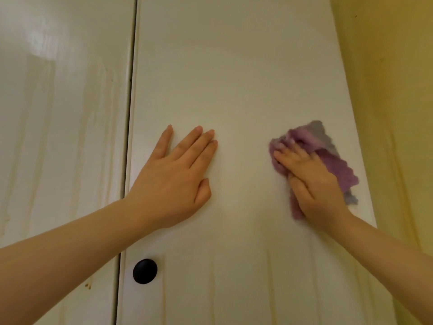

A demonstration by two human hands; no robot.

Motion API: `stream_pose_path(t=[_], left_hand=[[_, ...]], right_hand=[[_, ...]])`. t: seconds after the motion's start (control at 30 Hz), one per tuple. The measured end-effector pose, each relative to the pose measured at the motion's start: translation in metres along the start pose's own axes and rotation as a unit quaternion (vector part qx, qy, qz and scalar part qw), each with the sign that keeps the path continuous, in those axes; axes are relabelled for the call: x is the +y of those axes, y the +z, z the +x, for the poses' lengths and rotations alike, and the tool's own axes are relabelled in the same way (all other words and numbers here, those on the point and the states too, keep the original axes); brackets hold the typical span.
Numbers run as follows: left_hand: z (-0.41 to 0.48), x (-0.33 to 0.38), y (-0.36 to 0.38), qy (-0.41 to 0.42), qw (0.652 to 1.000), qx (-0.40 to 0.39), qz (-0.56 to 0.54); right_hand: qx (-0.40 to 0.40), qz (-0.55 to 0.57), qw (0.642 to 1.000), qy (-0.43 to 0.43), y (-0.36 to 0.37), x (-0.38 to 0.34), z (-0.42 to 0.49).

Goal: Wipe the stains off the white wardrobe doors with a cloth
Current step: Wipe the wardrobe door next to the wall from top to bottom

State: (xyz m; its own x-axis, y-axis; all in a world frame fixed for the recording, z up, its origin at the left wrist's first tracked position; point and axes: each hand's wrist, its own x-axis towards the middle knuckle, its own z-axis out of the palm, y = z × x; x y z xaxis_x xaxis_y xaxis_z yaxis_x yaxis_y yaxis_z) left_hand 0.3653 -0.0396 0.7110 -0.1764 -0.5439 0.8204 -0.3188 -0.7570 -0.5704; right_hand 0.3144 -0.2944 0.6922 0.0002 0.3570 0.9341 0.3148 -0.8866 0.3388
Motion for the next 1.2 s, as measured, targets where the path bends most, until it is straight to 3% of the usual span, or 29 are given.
stream_pose_path(t=[0.07,0.13,0.17,0.23,0.3,0.37,0.43,0.5,0.53,0.6,0.63,0.77,0.83,0.9,0.93,0.97,1.03,1.1,1.13,1.2], left_hand=[[0.001,0.001,0.001,0.000,1.000,0.002,0.003],[0.000,0.001,0.000,0.007,1.000,0.001,0.010],[0.000,0.001,-0.001,0.010,1.000,-0.001,0.014],[0.001,0.001,-0.001,0.011,1.000,-0.003,0.021],[0.001,0.002,-0.002,0.008,1.000,-0.002,0.024],[0.001,0.004,-0.001,0.006,1.000,-0.002,0.023],[0.001,0.006,0.000,0.012,1.000,0.000,0.022],[0.002,0.010,-0.001,0.028,0.999,0.002,0.022],[0.003,0.012,-0.001,0.033,0.999,0.004,0.021],[0.005,0.018,-0.002,0.037,0.999,0.008,0.013],[0.006,0.021,-0.002,0.039,0.999,0.009,0.009],[0.010,0.032,-0.002,0.053,0.998,0.017,-0.004],[0.014,0.036,-0.003,0.059,0.998,0.021,-0.009],[0.017,0.038,-0.004,0.058,0.998,0.025,-0.016],[0.019,0.039,-0.004,0.057,0.998,0.027,-0.019],[0.020,0.041,-0.004,0.057,0.998,0.028,-0.021],[0.021,0.043,-0.003,0.057,0.998,0.029,-0.023],[0.022,0.045,-0.002,0.064,0.997,0.031,-0.022],[0.023,0.045,-0.002,0.068,0.997,0.034,-0.022],[0.025,0.045,-0.003,0.069,0.997,0.037,-0.023]], right_hand=[[-0.107,-0.004,0.980,-0.165,0.004,-0.006,-0.023],[-0.157,-0.029,0.965,-0.207,-0.005,-0.002,-0.027],[-0.130,-0.030,0.979,-0.154,-0.007,0.007,-0.021],[0.000,0.029,0.999,0.023,-0.011,0.018,-0.005],[0.078,-0.002,0.993,0.084,-0.004,0.010,-0.002],[0.026,-0.020,0.997,-0.066,0.010,-0.004,-0.017],[-0.075,-0.012,0.978,-0.196,0.013,-0.015,-0.032],[-0.065,-0.009,0.988,-0.140,0.004,-0.004,-0.026],[-0.018,0.022,0.999,-0.042,0.000,0.006,-0.020],[0.099,0.053,0.985,0.134,-0.004,0.018,-0.006],[0.115,0.018,0.980,0.160,-0.003,0.014,-0.005],[-0.037,-0.050,0.996,-0.069,-0.002,0.005,-0.036],[-0.023,-0.029,0.999,0.039,-0.020,0.022,-0.032],[0.073,-0.017,0.984,0.159,-0.030,0.038,-0.022],[0.093,-0.039,0.979,0.176,-0.028,0.037,-0.021],[0.082,-0.054,0.983,0.153,-0.024,0.032,-0.026],[-0.019,-0.057,0.998,0.023,-0.018,0.024,-0.047],[-0.104,-0.082,0.989,-0.067,-0.026,0.026,-0.060],[-0.103,-0.088,0.990,-0.044,-0.032,0.034,-0.058],[-0.012,-0.072,0.993,0.090,-0.036,0.050,-0.048]])
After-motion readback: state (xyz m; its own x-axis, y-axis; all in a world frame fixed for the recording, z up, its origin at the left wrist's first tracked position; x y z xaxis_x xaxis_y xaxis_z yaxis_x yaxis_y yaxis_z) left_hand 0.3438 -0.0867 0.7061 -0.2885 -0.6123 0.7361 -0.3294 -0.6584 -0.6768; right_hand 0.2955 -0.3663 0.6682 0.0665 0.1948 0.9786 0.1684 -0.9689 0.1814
